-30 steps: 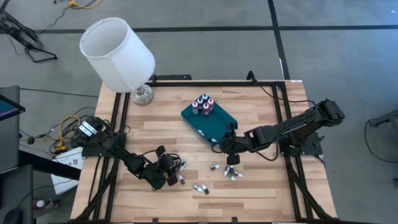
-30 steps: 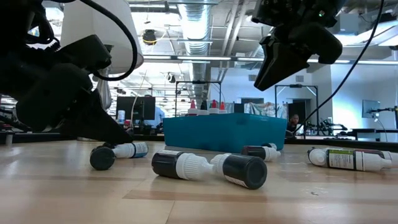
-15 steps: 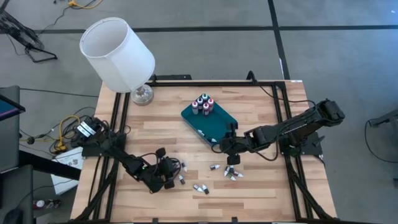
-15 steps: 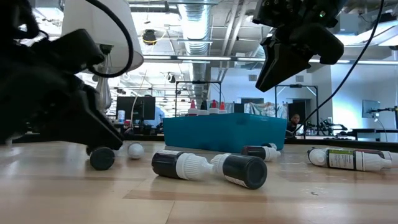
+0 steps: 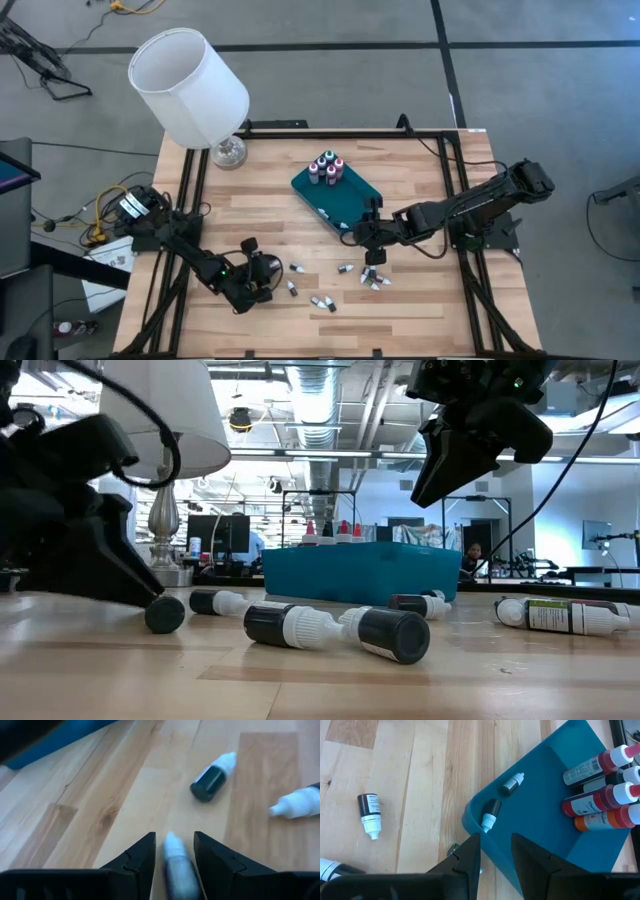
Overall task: Pick & Place food coloring
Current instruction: Put the small violet food coloring bottle into the blue bin
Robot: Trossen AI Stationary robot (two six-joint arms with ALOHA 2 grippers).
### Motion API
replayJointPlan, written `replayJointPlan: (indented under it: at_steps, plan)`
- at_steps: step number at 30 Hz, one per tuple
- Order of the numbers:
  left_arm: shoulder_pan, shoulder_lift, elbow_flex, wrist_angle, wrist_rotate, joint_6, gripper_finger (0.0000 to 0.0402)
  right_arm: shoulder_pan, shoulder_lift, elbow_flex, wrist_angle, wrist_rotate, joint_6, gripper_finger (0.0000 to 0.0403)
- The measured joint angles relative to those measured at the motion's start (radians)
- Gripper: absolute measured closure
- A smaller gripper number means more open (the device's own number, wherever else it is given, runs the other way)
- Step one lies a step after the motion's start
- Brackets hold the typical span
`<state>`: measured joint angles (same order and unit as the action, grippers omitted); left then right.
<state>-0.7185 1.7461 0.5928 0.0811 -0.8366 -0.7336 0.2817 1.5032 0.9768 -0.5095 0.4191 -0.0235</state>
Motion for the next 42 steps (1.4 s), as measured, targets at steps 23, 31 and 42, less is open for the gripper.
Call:
replayJointPlan:
  at_steps: [23,31,42]
  plan:
    - [0.002,-0.008,0.005,-0.086,0.079,-0.097,0.0248,0.0,0.0,0.0,0.0,-0.002,0.0,0.0301]
    - [0.002,-0.007,0.005,-0.088,0.097,-0.105,0.0255,0.0,0.0,0.0,0.0,-0.002,-0.001,0.0301]
    - [0.0,-0.005,0.005,-0.085,0.107,-0.104,0.0322,0.0,0.0,0.0,0.0,-0.002,-0.001,0.0301]
